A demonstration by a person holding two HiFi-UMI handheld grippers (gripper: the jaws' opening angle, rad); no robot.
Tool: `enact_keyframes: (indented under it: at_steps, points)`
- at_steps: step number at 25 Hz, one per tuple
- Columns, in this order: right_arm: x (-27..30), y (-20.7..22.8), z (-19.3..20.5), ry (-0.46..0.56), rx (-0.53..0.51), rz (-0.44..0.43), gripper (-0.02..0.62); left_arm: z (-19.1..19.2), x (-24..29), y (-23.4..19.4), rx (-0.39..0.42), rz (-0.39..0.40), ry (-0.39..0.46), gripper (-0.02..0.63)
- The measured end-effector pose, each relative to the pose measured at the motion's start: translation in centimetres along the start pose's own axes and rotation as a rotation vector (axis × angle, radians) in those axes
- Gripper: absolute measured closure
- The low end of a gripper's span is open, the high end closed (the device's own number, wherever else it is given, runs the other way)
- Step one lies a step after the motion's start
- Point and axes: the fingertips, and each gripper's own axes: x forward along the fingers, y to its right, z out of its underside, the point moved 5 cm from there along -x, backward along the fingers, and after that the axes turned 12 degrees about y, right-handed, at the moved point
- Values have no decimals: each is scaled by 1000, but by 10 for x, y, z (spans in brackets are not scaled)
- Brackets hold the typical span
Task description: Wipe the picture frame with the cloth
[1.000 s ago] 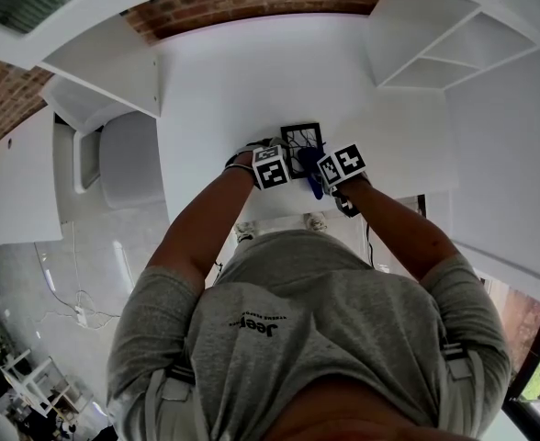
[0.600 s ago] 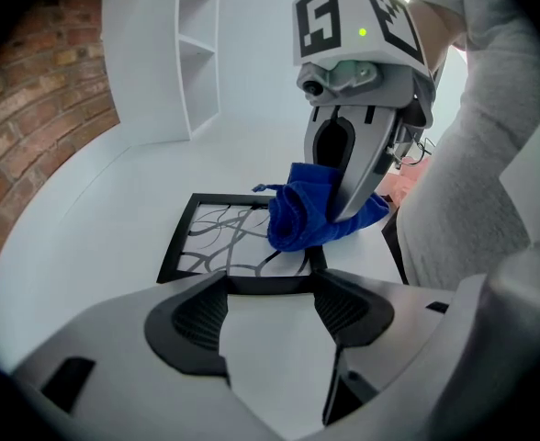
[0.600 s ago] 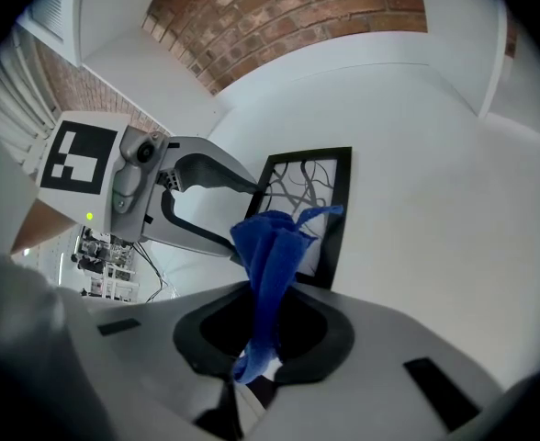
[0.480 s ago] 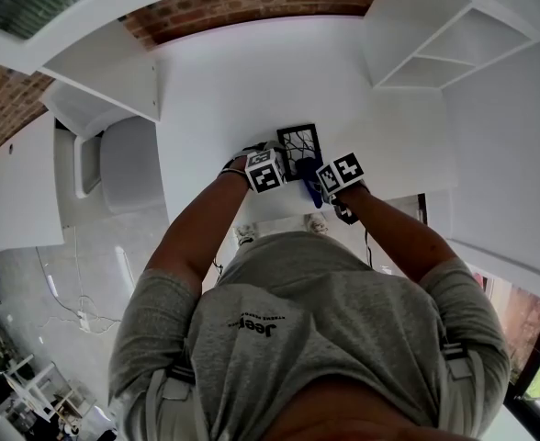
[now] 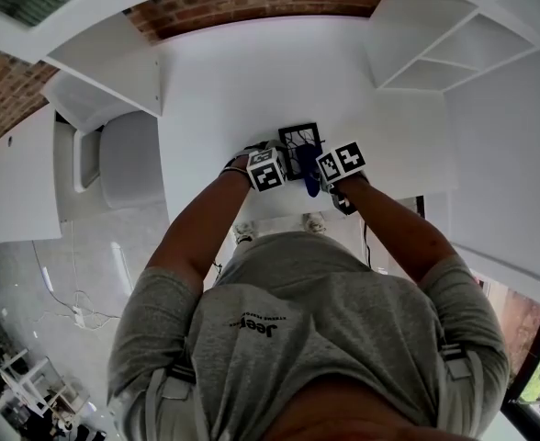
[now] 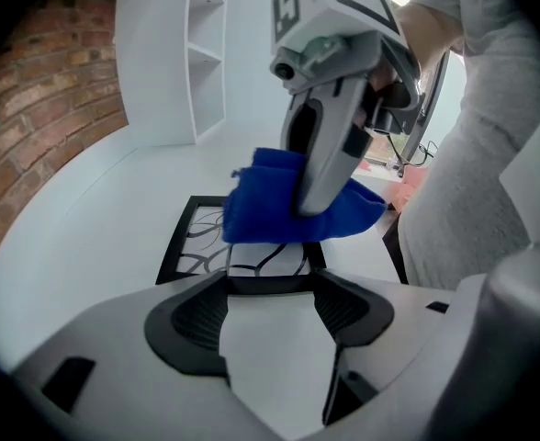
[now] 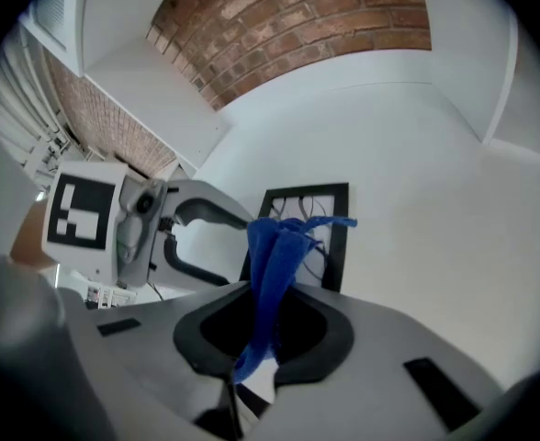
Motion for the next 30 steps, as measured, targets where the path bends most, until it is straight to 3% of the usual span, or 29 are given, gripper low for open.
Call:
enact_keyframes:
  at_steps: [6, 11, 17, 30]
  points:
    - [21, -1, -60, 67, -13, 36, 545, -6, -4, 2, -2, -2, 8, 310]
    - [37, 4, -81, 61, -43, 90, 545, -7, -4, 3, -4, -6, 11, 310]
    - [49, 10, -71, 12, -54, 117, 545, -6, -4, 2, -4, -4, 16, 310]
    - [32, -3, -22, -53, -74, 66, 545, -6, -4, 2, -3, 5, 10, 310]
